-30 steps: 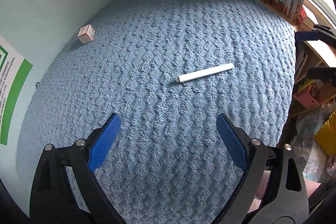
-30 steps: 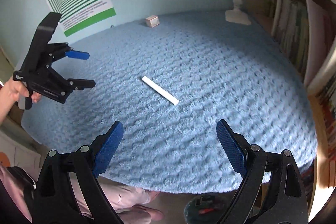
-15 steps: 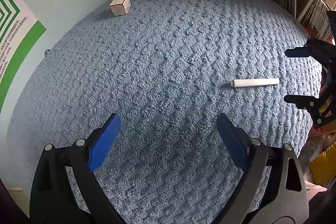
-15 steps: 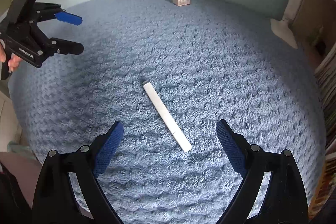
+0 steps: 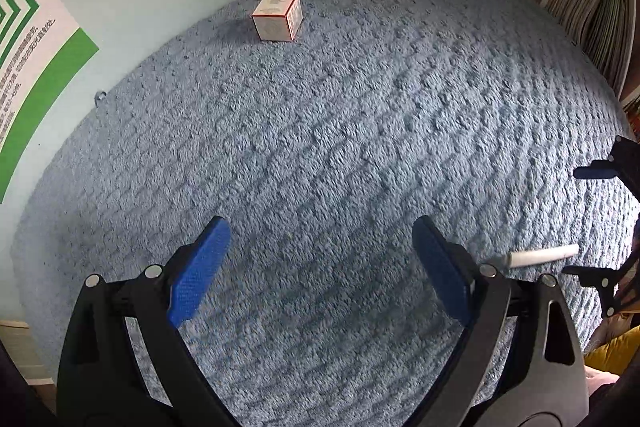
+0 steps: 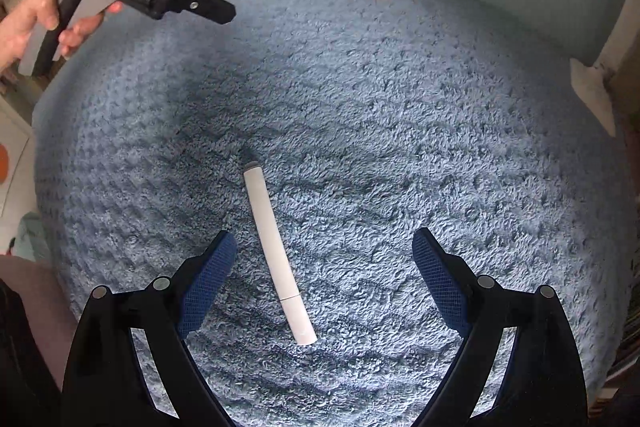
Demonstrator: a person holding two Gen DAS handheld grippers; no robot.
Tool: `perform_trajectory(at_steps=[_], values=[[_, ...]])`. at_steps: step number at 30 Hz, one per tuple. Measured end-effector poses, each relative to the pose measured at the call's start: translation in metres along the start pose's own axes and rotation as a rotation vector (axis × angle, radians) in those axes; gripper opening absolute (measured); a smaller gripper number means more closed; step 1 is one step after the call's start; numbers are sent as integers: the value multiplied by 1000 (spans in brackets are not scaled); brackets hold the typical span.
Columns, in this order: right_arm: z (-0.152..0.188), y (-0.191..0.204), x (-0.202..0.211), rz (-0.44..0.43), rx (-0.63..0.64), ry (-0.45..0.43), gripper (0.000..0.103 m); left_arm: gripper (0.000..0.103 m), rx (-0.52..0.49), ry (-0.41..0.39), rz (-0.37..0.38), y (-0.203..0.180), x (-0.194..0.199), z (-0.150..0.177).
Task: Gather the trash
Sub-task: 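Move the left gripper to the white-and-red box while right gripper approaches the white stick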
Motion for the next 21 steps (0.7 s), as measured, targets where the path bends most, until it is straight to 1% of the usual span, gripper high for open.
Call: perform_trajectory(at_steps=[1,4,7,9,11,13,15,16,18,21], values=[[-1,-1,1,-3,-15,-2,89,90,-13,-2,-9,4,-4,-10],[-1,-4,3,9,-76,0,89,90,-51,-12,-1,10,-12,-33],[0,-8,5,40,-185,9,89,90,-99,-16,24,16,-26,-56],[6,-8,10,64,-321,3,89,90,-152,-21,44,19,-37,-70],[12,-4,14,60,-503,-27,89,90,-208,-27,54,20,-47,-81],[18,-1,18,62,-643,-60,89,90,-261,-35,64,23,-58,-91],[27,3,20,85,-780,-76,89,90,-297,-27,58,28,-69,-98],[31,5,20,103,-840,-70,89,90,-307,-25,65,30,-73,-101],[37,9,21,131,-919,-66,89,90,-316,-25,79,33,-78,-108],[41,15,25,158,-1034,-95,89,90,-333,-34,87,37,-84,-118]])
Point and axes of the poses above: each gripper's, at about its wrist camera, not at the fingertips, and x roughly against the way its jaws point, y to its left, z to its underside, the point moved 10 cm from there along -x, roughly the way its jaws point, and after that the axes turned 4 degrees about x, right-handed, at the moved point
